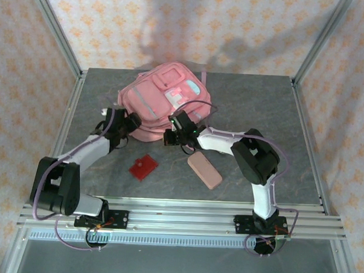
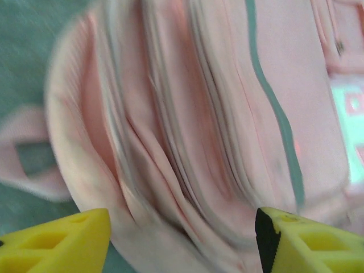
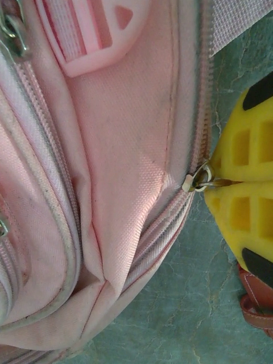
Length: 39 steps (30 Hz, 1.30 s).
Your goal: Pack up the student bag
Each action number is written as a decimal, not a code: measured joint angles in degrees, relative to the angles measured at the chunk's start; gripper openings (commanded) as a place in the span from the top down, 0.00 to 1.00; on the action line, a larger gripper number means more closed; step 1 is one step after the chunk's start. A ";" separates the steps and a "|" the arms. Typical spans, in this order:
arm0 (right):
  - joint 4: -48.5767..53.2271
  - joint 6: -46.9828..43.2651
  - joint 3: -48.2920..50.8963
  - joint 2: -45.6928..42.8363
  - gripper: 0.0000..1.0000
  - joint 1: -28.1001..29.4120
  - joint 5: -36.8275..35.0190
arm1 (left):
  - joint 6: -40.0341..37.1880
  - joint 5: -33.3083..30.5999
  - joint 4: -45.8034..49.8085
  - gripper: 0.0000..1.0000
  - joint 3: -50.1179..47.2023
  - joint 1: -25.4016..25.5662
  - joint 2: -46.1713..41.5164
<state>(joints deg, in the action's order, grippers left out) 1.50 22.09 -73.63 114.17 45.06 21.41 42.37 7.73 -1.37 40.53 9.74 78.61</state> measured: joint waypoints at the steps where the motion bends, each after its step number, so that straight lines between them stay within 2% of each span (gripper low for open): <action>1: 0.00 0.00 0.00 0.00 1.00 -0.02 0.04 | 1.11 0.24 -0.68 0.28 -1.05 2.12 -0.24; 5: 0.00 -0.02 0.00 0.00 1.00 0.00 0.07 | 5.35 1.09 -4.26 0.27 -2.14 10.29 3.93; 7: 0.00 -0.02 0.00 0.00 1.00 0.00 0.04 | 6.51 0.92 -5.60 0.28 -1.40 11.82 7.32; 9: 0.79 -0.04 0.13 0.00 1.00 -0.26 -0.63 | 7.43 0.52 -6.29 0.33 0.20 12.07 10.67; 10: 0.90 -0.07 0.13 0.00 1.00 -0.35 -0.66 | 7.69 0.09 -6.49 0.40 1.01 12.07 11.87; 15: 0.20 -0.24 0.15 0.00 1.00 -0.68 -1.33 | 8.61 -1.64 -6.64 0.99 5.27 12.04 18.45; 22: -0.68 -0.26 2.84 -0.26 1.00 -4.66 -1.51 | 9.20 0.39 -8.17 1.00 5.22 10.34 19.56; 27: 0.17 -0.02 3.78 -0.87 1.00 -11.06 -0.37 | 9.05 1.92 -10.05 1.00 3.48 8.61 18.08; 34: 0.61 0.46 3.98 -1.51 1.00 -11.69 0.48 | 8.37 3.85 -10.58 1.00 3.21 8.63 17.49; 39: -0.52 1.29 7.54 -5.27 1.00 -11.78 0.11 | 5.95 4.70 -9.77 1.00 3.37 9.29 16.72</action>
<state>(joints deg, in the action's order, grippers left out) 0.97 23.38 -66.08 108.90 33.28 21.52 48.31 12.43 -11.14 43.90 19.03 95.33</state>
